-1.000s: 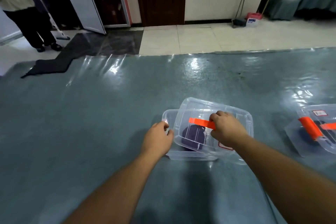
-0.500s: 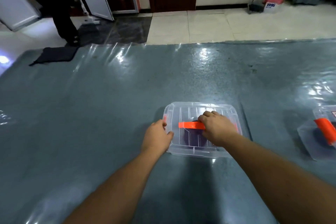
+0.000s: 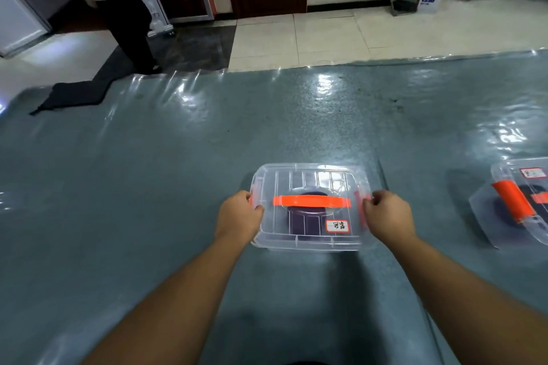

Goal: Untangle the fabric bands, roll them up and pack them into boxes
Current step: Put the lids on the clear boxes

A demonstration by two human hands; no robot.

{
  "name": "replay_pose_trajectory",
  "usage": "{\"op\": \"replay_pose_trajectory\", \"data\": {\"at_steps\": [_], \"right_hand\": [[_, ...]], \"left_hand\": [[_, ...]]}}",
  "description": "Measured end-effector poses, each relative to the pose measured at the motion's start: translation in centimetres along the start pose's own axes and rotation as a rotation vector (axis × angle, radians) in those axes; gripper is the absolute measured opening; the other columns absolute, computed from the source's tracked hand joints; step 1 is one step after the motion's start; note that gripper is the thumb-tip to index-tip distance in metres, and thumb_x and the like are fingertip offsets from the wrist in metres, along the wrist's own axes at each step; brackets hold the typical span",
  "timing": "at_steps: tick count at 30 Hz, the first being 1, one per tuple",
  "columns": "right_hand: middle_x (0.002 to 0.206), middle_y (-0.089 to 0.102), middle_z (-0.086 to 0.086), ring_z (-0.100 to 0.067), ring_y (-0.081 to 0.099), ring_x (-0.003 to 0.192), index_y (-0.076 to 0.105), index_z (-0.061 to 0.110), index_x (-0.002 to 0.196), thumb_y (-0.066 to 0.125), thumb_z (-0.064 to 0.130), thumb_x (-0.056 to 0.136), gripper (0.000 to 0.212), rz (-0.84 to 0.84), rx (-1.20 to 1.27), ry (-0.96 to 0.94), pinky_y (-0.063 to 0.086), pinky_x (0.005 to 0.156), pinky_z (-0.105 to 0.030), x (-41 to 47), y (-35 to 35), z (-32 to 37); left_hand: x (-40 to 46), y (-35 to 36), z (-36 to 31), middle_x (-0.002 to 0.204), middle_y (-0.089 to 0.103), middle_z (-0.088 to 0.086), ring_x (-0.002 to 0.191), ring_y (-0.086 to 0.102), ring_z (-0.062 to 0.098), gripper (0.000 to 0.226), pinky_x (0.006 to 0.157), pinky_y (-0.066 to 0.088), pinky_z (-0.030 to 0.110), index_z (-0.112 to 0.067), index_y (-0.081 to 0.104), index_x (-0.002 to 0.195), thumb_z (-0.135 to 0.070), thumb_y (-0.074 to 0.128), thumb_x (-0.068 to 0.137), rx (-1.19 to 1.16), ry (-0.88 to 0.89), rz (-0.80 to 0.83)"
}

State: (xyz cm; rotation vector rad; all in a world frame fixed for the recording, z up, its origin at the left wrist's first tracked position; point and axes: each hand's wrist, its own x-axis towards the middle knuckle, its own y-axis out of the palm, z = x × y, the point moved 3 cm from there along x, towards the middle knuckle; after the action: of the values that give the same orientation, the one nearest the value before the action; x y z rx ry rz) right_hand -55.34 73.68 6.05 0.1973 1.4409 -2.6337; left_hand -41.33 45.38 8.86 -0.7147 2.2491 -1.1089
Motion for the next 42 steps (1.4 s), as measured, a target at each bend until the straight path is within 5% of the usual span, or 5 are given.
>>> {"op": "replay_pose_trajectory", "data": {"at_steps": [20,28,32,37,42], "right_hand": [[0.096,0.075,-0.009,-0.03,0.064,0.084,0.071,0.01,0.103,0.067,0.024,0.094,0.017,0.071,0.081,-0.026,0.046,0.075,-0.031,-0.2,-0.2,1.3],[0.143,0.059,-0.013,-0.035,0.059,0.126,0.05,0.009,0.147,0.072,0.032,0.092,0.064,0.151,0.263,0.176,0.047,0.106,-0.043,0.3,0.3,0.0],[0.155,0.046,-0.017,-0.036,0.051,0.136,0.039,0.003,0.154,0.074,0.032,0.093,0.076,0.23,0.451,0.316,0.041,0.106,-0.039,0.6,0.6,-0.7],[0.115,0.07,-0.013,-0.029,0.068,0.1,0.063,-0.003,0.127,0.079,0.027,0.089,0.051,0.248,0.537,0.354,0.054,0.094,-0.042,1.0,1.0,-1.3],[0.093,0.073,-0.005,-0.028,0.071,0.092,0.071,0.006,0.109,0.077,0.015,0.09,0.022,0.226,0.607,0.318,0.058,0.09,-0.042,0.9,1.0,-0.7]], "left_hand": [[1.1,0.6,1.7,0.102,0.07,-0.002,0.094,0.067,0.022,0.027,0.087,0.056,0.036,-0.014,0.069,0.117,-0.018,0.068,0.09,-0.157,-0.138,0.071],[1.5,1.2,2.5,0.148,0.055,0.01,0.129,0.058,0.03,0.062,0.108,0.046,0.039,-0.014,0.047,0.151,-0.032,0.066,0.094,-0.297,-0.314,0.121],[1.7,1.4,2.6,0.156,0.047,0.011,0.136,0.052,0.031,0.073,0.105,0.043,0.035,-0.012,0.035,0.159,-0.031,0.065,0.095,-0.361,-0.389,0.17],[2.0,0.9,2.2,0.105,0.077,0.006,0.09,0.071,0.023,0.018,0.088,0.059,0.04,-0.016,0.075,0.104,-0.016,0.069,0.087,-0.378,-0.307,0.117],[1.7,0.8,1.0,0.098,0.076,-0.004,0.091,0.073,0.024,0.032,0.089,0.06,0.043,-0.026,0.075,0.107,-0.006,0.063,0.084,-0.316,-0.183,0.078]]}}
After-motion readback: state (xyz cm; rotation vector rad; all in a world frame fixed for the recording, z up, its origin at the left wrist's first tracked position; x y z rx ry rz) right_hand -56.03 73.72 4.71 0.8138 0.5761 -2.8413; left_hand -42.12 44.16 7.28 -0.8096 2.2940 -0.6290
